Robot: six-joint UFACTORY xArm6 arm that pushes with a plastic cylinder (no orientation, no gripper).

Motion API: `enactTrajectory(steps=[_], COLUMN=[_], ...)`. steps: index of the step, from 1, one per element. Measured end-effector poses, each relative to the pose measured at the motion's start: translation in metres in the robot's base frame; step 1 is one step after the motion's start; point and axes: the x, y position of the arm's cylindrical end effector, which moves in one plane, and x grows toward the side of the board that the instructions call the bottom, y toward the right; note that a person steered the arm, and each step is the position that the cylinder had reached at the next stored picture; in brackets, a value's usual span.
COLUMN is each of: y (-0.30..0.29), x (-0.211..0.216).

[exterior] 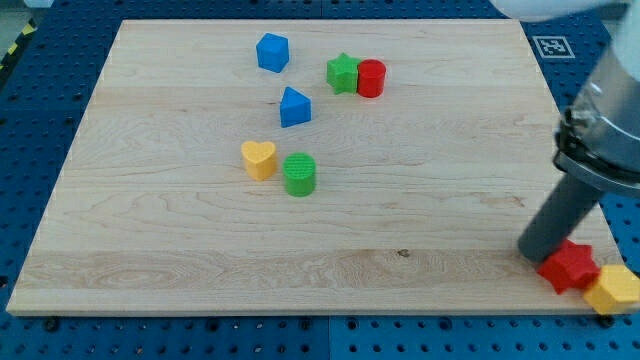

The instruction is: Place your arm to the bottom of the blue triangle

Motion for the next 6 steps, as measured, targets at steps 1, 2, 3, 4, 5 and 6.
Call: enactTrajectory(steps=[1, 2, 3, 4, 5, 6], y=[0.004, -0.012, -0.063, -0.123, -0.185, -0.215], x=[0.003, -0.009, -0.050, -0.101, -0.143, -0.160])
